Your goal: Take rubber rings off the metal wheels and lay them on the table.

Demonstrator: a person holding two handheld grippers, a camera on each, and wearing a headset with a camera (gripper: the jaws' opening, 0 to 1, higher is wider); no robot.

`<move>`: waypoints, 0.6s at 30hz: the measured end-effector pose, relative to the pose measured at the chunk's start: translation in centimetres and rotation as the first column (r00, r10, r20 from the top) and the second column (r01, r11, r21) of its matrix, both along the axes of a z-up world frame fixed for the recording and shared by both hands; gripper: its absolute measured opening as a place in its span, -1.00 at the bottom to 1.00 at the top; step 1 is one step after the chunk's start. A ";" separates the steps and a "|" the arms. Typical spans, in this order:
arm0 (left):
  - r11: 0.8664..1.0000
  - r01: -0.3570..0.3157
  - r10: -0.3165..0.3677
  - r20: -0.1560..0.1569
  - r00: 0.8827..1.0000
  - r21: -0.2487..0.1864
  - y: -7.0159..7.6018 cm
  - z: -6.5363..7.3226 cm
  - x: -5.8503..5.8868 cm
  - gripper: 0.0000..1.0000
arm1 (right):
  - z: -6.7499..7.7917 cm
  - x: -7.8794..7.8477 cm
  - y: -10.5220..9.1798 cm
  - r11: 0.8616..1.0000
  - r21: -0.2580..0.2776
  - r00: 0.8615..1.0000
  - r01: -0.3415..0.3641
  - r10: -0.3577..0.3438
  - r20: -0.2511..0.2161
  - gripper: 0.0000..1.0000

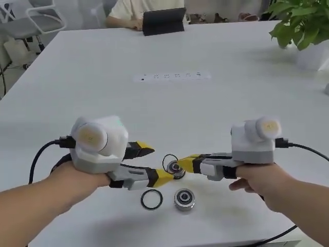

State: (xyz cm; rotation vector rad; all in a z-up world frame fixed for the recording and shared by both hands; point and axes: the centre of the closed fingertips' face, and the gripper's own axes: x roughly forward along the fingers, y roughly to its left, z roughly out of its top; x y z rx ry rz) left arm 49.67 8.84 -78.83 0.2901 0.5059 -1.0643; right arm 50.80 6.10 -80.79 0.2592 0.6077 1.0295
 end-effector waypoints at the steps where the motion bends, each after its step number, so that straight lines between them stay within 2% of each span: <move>1: 1.000 -0.002 0.002 0.001 1.000 -0.002 0.1 0.1 0.0 -0.07 | 0.0 0.0 0.0 1.000 0.001 1.000 -0.002 0.002 0.001 -1.00; 6: 1.000 -0.020 0.020 0.000 1.000 -0.012 0.9 0.6 -0.4 0.08 | 0.5 -0.3 0.4 1.000 0.010 1.000 -0.013 0.013 0.004 -1.00; 13: 1.000 -0.017 0.017 0.005 1.000 -0.021 1.8 1.3 -1.4 0.16 | 1.0 -0.8 0.9 0.999 0.019 0.999 -0.037 0.036 0.007 -1.00; 18: 0.999 -0.025 0.025 -0.007 1.000 -0.036 2.2 1.8 -2.2 0.26 | 1.4 -1.2 1.4 0.998 0.042 0.999 -0.047 0.047 -0.012 -1.00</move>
